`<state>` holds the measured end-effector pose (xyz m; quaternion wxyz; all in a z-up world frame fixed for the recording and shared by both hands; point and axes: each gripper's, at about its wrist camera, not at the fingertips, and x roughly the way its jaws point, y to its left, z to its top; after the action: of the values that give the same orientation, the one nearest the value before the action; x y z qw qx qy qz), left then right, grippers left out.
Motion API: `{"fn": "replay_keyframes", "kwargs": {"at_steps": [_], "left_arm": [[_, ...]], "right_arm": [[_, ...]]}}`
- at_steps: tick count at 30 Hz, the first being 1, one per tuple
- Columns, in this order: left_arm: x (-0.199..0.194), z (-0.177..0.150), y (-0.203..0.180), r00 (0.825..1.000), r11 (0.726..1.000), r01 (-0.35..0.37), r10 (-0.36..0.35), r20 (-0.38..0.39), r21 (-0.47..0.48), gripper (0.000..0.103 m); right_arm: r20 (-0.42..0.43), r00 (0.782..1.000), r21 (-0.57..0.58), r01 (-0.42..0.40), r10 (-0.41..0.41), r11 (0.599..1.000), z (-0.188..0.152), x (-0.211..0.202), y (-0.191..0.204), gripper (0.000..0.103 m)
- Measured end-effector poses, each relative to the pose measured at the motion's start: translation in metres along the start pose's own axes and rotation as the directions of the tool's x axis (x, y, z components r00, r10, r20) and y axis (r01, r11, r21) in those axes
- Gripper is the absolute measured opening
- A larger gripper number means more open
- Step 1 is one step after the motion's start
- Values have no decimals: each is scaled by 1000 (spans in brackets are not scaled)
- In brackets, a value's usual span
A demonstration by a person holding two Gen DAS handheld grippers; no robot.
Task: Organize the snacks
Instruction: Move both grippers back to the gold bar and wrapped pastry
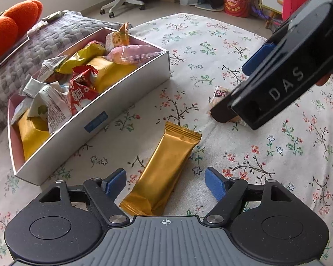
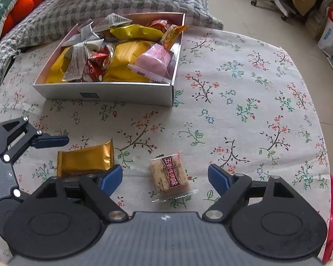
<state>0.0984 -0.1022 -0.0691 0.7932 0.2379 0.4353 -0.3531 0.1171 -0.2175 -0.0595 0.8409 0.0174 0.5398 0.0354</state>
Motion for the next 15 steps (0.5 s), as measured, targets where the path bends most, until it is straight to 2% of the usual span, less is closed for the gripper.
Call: {"fn": "replay_keyframes", "kwargs": {"at_steps": [9, 15], "left_arm": [[2, -1, 4, 999, 999, 37, -37, 6, -30, 77], [3, 1, 5, 999, 998, 53, -53, 12, -37, 70]], "right_arm": [[-23, 1000, 0, 6, -6, 1000, -1, 8, -2, 73], [-18, 1000, 16, -14, 15, 1000, 1, 7, -5, 70]]}}
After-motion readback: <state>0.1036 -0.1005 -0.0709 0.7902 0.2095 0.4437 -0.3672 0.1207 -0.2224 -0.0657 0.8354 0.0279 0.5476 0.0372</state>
